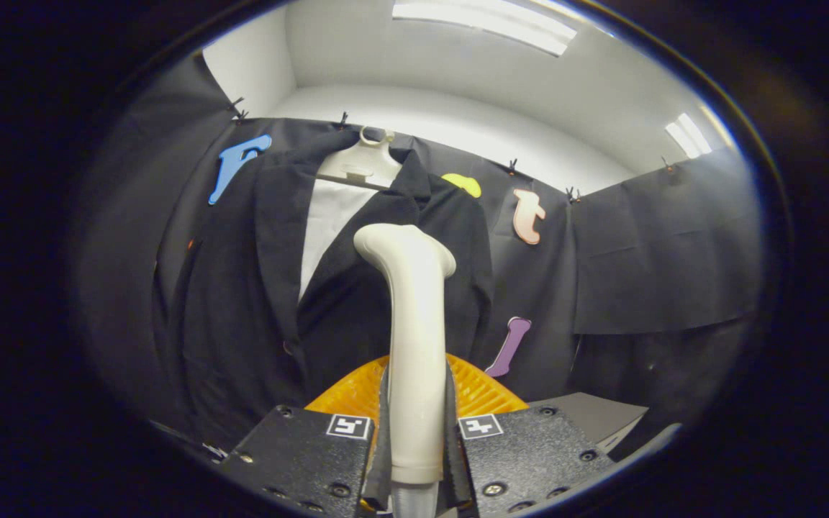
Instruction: Iron the clothes twice with a garment steamer, once on the left side and once on the right side.
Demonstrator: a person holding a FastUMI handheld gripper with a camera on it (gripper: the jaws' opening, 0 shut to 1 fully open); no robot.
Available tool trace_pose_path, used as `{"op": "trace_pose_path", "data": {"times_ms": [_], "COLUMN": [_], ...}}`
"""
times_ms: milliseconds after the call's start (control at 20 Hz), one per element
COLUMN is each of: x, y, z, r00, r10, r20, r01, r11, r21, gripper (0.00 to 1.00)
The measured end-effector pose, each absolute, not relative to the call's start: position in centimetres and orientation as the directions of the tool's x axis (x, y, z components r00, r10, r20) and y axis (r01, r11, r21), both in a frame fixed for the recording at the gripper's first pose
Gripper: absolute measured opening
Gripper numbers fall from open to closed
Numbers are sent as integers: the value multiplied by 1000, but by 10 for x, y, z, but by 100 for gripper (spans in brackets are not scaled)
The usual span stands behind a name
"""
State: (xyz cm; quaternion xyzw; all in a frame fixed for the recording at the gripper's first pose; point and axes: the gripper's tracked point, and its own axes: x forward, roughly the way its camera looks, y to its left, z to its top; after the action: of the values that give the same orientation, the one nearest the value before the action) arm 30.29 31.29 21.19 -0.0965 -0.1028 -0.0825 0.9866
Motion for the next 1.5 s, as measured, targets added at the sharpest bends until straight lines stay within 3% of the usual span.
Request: {"op": "trace_pose_path", "data": {"times_ms": [1500], "x": [225], "y": [305], "z": [34], "r00": [986], "r10": [-138], "r20": [-90], "r01": [109], "r11": [955], "r21": [-277], "gripper": [31]}}
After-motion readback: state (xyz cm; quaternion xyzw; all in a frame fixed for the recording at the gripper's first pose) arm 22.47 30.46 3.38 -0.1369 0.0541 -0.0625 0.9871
